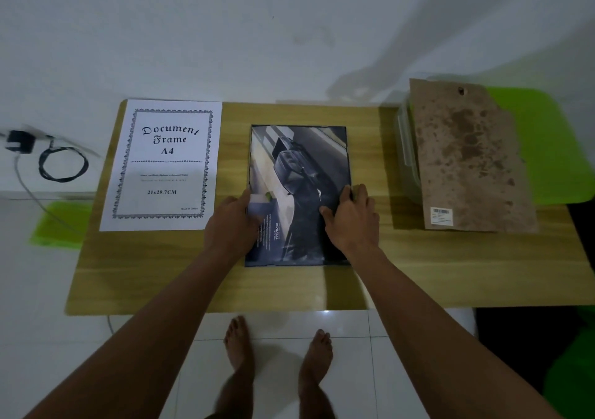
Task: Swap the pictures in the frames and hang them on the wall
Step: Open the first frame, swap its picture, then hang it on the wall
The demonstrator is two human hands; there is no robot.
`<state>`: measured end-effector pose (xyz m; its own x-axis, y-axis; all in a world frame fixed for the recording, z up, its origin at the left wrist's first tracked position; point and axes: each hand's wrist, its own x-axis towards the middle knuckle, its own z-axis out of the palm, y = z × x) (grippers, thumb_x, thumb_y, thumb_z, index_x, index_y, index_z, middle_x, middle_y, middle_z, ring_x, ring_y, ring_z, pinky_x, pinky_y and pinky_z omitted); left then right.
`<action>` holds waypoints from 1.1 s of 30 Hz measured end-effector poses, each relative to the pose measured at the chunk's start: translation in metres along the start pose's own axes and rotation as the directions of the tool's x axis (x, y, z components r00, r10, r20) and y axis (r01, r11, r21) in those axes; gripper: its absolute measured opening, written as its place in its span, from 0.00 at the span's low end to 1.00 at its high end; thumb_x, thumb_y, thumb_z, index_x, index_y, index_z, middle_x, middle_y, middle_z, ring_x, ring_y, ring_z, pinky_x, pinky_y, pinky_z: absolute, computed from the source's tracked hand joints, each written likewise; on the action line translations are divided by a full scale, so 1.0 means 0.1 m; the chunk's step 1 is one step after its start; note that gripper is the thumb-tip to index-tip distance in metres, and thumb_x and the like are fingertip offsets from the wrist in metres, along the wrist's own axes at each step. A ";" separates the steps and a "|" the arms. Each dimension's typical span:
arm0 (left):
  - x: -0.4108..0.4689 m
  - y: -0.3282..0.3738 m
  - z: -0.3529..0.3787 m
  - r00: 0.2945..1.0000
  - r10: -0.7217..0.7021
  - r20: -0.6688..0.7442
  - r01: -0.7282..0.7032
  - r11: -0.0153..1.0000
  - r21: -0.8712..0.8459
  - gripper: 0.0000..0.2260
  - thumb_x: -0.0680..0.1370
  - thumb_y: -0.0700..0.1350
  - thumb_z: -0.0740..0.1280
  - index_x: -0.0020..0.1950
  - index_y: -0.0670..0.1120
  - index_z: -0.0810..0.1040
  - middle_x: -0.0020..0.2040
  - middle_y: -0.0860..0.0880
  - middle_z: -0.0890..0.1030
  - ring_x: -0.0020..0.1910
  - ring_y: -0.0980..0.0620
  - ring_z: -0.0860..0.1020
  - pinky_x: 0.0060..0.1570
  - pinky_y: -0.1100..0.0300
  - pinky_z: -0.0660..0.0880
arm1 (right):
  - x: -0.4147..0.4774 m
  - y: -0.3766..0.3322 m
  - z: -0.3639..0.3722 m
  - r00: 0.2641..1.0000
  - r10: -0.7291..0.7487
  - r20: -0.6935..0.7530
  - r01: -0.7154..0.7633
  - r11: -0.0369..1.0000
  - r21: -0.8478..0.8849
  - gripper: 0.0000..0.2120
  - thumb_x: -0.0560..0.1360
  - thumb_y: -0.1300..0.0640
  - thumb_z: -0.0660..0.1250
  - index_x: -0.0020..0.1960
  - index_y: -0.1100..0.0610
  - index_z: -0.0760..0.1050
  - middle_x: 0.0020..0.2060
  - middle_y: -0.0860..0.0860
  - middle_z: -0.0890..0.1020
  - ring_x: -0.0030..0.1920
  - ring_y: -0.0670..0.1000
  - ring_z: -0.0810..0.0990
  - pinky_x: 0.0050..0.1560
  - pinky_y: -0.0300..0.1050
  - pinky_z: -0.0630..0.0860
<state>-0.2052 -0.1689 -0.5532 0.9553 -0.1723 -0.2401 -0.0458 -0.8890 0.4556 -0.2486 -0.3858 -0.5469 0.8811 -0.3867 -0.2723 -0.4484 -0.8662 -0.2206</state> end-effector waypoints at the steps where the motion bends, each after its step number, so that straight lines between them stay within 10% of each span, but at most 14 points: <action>1: 0.00 0.00 0.00 1.000 0.006 0.009 -0.006 1.000 -0.003 0.26 0.77 0.51 0.66 0.74 0.51 0.65 0.54 0.44 0.77 0.51 0.42 0.77 0.46 0.51 0.76 | 0.00 0.00 0.02 1.000 0.015 0.004 -0.015 1.000 0.013 0.34 0.79 0.41 0.62 0.75 0.62 0.59 0.73 0.59 0.60 0.69 0.62 0.64 0.64 0.60 0.69; 9: 0.02 0.03 0.00 1.000 -0.008 0.013 0.008 1.000 0.022 0.27 0.76 0.49 0.68 0.74 0.49 0.65 0.57 0.45 0.76 0.54 0.44 0.76 0.47 0.52 0.74 | 0.07 -0.02 -0.03 0.998 0.061 -0.030 -0.053 0.975 0.215 0.16 0.77 0.50 0.69 0.59 0.60 0.75 0.65 0.56 0.70 0.64 0.60 0.68 0.64 0.56 0.70; 21: 0.04 0.01 0.04 0.998 -0.053 -0.016 0.053 0.998 0.016 0.29 0.77 0.50 0.65 0.77 0.49 0.60 0.61 0.44 0.73 0.55 0.42 0.77 0.49 0.49 0.77 | 0.04 -0.11 -0.14 0.994 0.078 -0.074 -0.021 0.817 0.576 0.19 0.76 0.59 0.70 0.66 0.51 0.74 0.49 0.47 0.84 0.55 0.50 0.80 0.63 0.56 0.75; 28: 0.04 0.02 0.07 0.998 -0.064 -0.022 0.065 0.998 0.023 0.30 0.77 0.50 0.66 0.77 0.50 0.59 0.60 0.44 0.73 0.56 0.41 0.76 0.50 0.50 0.75 | 0.03 -0.10 -0.11 1.000 -0.009 -0.014 0.010 0.998 0.065 0.22 0.79 0.47 0.65 0.67 0.58 0.70 0.66 0.56 0.68 0.67 0.60 0.65 0.64 0.56 0.68; 33: 0.06 0.01 0.07 0.998 -0.057 -0.016 0.057 0.998 0.025 0.30 0.77 0.49 0.66 0.77 0.50 0.59 0.60 0.44 0.73 0.55 0.42 0.76 0.50 0.49 0.76 | -0.02 -0.13 0.03 0.998 0.019 -0.057 -0.017 1.000 0.024 0.30 0.78 0.43 0.65 0.72 0.61 0.64 0.68 0.57 0.64 0.66 0.61 0.64 0.63 0.57 0.67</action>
<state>-0.2011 -0.1734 -0.5601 0.9610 -0.1146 -0.2518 0.0017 -0.9077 0.4197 -0.2455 -0.3729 -0.5467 0.8798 -0.4202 -0.2224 -0.4670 -0.8516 -0.2380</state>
